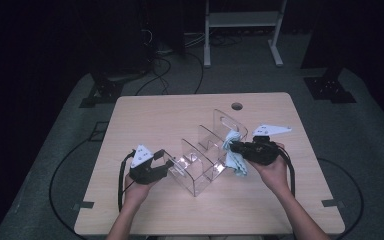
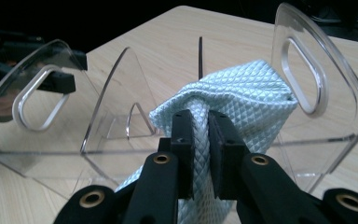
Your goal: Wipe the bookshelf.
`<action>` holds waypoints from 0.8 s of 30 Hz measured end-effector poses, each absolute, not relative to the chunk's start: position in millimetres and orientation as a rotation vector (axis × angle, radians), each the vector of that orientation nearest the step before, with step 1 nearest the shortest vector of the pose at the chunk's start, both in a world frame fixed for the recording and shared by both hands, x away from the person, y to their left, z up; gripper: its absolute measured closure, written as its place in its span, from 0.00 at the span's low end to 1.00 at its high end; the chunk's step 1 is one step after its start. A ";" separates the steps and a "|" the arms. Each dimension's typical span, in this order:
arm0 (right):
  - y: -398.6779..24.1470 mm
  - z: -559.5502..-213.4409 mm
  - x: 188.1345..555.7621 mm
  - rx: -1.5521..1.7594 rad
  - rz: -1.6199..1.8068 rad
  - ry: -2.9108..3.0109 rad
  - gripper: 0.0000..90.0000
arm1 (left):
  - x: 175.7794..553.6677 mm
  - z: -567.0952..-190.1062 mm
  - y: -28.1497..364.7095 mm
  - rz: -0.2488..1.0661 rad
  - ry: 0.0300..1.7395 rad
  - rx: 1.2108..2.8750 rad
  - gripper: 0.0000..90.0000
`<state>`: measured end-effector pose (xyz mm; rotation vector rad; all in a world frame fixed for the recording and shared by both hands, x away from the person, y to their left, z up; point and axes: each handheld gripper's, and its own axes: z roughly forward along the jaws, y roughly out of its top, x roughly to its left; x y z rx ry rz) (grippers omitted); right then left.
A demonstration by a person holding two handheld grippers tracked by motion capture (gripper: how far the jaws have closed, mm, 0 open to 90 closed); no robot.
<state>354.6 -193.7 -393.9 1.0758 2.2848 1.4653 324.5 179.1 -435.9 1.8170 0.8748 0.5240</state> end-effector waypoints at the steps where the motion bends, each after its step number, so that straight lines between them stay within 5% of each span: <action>1: -194.2 -394.1 353.7 1.080 1.462 2.289 0.90 | 324.7 -435.6 178.2 0.536 0.889 1.816 0.51; 5: -197.3 -397.6 353.1 1.094 1.476 2.294 0.90 | 325.1 -435.7 175.2 0.557 0.935 1.811 0.46; 24: -178.0 -381.0 375.6 1.073 1.380 2.297 0.90 | 322.7 -435.3 174.3 0.556 0.897 1.823 0.52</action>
